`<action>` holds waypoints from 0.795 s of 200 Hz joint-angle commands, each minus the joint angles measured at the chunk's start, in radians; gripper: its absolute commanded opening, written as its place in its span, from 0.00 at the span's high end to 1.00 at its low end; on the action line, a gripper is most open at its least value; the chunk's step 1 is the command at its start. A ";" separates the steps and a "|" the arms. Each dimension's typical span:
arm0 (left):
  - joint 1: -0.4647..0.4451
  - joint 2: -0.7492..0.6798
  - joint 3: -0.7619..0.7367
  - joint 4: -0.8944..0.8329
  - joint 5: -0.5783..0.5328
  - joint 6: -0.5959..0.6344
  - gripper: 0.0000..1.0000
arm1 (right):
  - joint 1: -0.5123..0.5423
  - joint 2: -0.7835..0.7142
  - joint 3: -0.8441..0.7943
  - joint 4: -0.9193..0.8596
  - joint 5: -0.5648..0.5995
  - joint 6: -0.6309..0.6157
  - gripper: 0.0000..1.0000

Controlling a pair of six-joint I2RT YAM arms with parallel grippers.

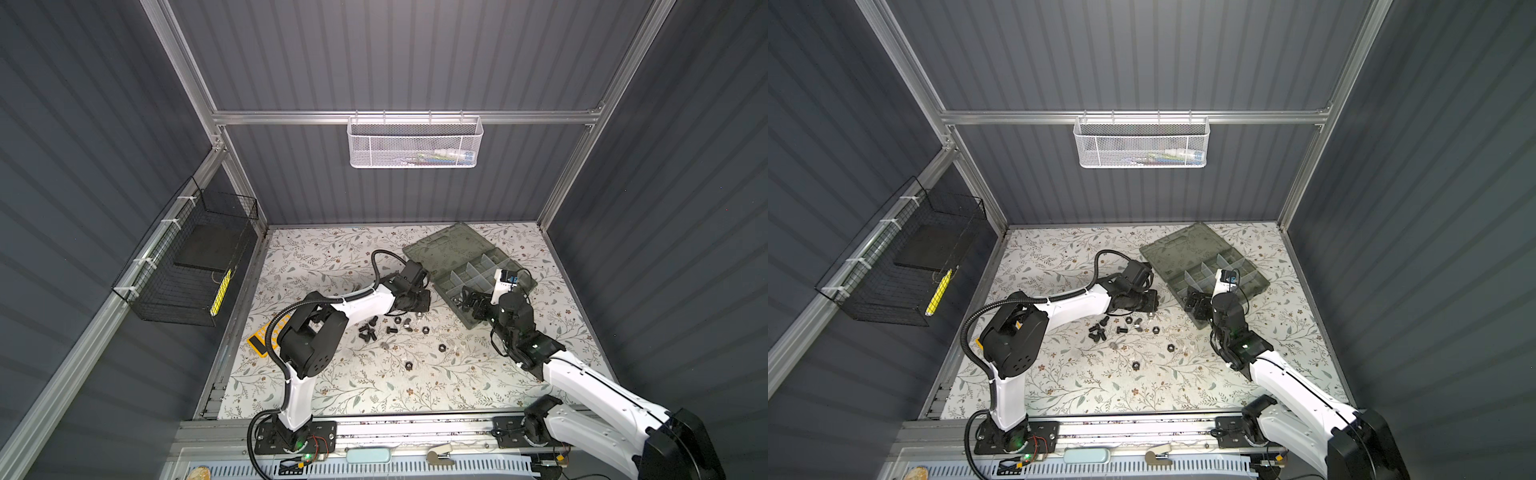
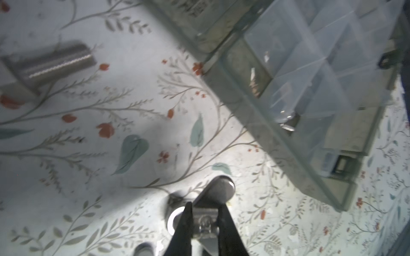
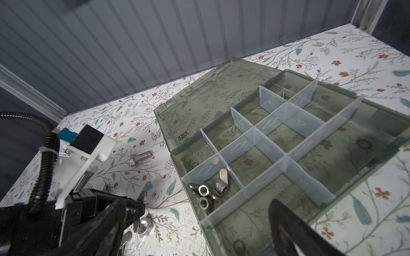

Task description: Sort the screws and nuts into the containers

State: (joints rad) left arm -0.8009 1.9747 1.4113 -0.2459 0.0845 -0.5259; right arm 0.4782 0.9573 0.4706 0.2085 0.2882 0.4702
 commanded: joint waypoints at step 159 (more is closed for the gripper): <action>-0.099 0.251 0.386 0.026 0.025 0.119 0.97 | -0.089 -0.113 -0.074 -0.005 0.001 0.093 0.01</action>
State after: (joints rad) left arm -0.8890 2.1956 1.7359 -0.2226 0.1047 -0.4435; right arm 0.3962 0.8459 0.4103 0.2012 0.2951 0.5514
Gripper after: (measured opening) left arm 0.190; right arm 0.992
